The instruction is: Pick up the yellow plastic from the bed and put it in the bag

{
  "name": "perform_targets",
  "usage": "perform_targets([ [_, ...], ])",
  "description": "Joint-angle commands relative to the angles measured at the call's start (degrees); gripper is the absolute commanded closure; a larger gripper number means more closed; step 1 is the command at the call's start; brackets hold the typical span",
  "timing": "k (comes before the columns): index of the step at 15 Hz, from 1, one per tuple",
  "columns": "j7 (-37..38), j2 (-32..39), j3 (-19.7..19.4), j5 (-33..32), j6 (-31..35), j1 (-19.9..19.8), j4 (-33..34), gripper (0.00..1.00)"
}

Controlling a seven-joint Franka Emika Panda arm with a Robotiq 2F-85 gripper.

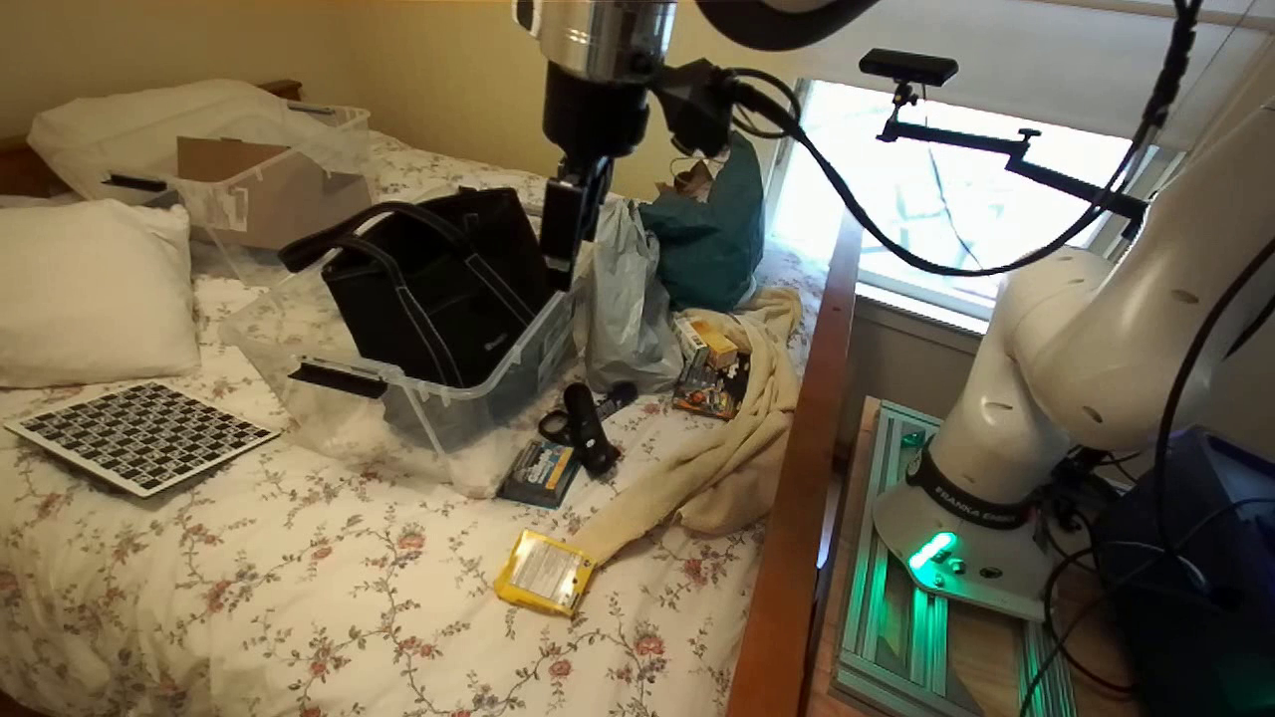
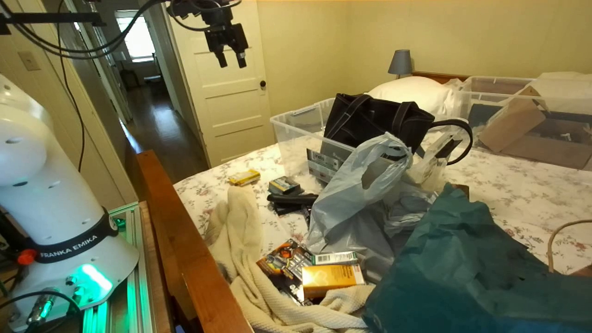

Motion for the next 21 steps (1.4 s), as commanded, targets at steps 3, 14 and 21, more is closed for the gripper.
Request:
perform_targets([
  [3,-0.3,14.9,-0.3,-7.7,0.0,-1.2,14.8,0.0],
  [14,-0.5,19.4,-1.5,-7.7,0.8,-0.4,19.2,0.0],
  [21,2.6,20.9,-1.9,-7.6,1.1,-0.3,20.2,0.0],
])
